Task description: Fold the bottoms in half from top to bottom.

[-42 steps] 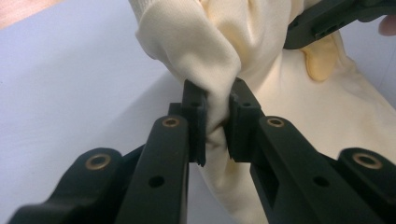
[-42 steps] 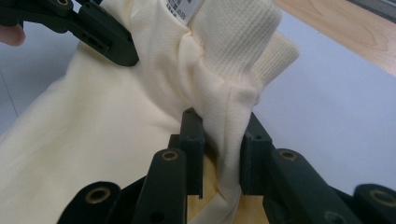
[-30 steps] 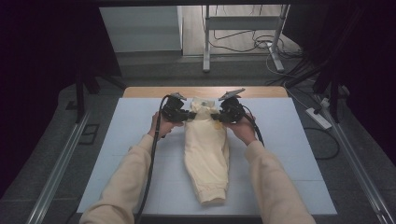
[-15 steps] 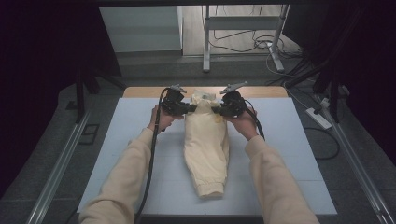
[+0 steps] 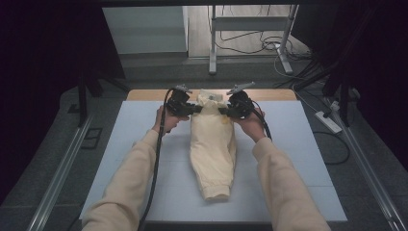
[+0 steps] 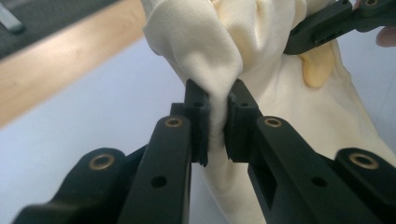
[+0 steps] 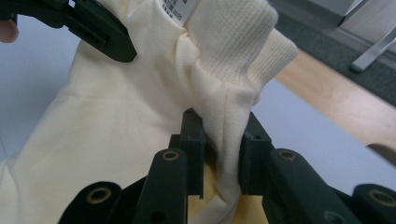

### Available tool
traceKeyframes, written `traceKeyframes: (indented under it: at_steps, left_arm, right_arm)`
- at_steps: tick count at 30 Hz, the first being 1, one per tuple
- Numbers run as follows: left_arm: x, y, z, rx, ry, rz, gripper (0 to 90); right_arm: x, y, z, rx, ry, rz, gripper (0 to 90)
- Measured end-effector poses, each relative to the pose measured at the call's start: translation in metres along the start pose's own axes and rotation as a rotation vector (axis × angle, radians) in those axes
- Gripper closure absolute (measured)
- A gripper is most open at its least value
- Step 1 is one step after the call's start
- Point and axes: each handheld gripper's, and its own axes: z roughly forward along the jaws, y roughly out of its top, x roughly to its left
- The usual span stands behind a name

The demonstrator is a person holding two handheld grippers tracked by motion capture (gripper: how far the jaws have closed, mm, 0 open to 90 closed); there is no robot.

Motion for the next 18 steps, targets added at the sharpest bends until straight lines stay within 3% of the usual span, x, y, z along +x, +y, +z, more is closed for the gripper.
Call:
traceKeyframes:
  at_steps: [4,13,18]
  left_arm:
    - [0.001,0.014,-0.01,-0.025,0.013,0.017,80.9]
    - [0.004,0.01,-0.003,-0.016,0.012,0.009,81.3]
    - [0.006,0.03,-0.017,-0.055,0.03,0.037,81.6]
  right_arm:
    - [-0.004,0.015,-0.01,-0.041,-0.031,-0.011,75.3]
    - [-0.005,0.011,-0.004,-0.025,-0.028,-0.004,75.3]
    - [-0.01,0.025,-0.013,-0.067,-0.055,-0.025,75.5]
